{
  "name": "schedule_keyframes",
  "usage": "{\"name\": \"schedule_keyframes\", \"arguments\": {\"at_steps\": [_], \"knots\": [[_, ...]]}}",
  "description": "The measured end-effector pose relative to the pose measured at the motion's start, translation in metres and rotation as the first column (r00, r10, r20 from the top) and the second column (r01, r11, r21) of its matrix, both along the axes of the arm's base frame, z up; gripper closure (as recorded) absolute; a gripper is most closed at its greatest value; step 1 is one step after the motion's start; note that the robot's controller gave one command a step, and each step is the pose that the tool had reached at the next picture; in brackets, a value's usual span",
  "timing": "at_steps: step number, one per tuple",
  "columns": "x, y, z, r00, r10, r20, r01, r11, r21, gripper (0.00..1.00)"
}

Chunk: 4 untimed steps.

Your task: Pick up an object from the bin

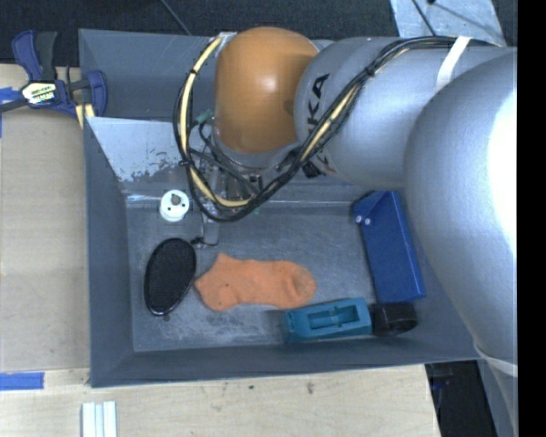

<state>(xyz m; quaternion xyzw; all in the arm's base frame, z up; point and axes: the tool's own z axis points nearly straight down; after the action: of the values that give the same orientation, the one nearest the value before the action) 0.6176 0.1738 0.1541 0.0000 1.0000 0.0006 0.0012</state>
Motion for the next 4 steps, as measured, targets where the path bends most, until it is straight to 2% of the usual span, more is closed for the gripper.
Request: {"name": "schedule_keyframes", "arguments": {"at_steps": [1, 2, 3, 4], "knots": [[-0.032, -0.011, -0.034, 0.997, 0.079, 0.005, -0.079, 0.997, 0.000, 0.00], [-0.071, -0.006, -0.076, 0.996, 0.088, 0.001, -0.088, 0.996, -0.001, 0.00], [-0.076, -0.034, -0.081, 0.948, 0.319, 0.003, -0.319, 0.948, -0.001, 1.00], [-0.076, -0.034, -0.081, 0.948, 0.319, 0.002, -0.319, 0.948, -0.001, 0.00]]}}
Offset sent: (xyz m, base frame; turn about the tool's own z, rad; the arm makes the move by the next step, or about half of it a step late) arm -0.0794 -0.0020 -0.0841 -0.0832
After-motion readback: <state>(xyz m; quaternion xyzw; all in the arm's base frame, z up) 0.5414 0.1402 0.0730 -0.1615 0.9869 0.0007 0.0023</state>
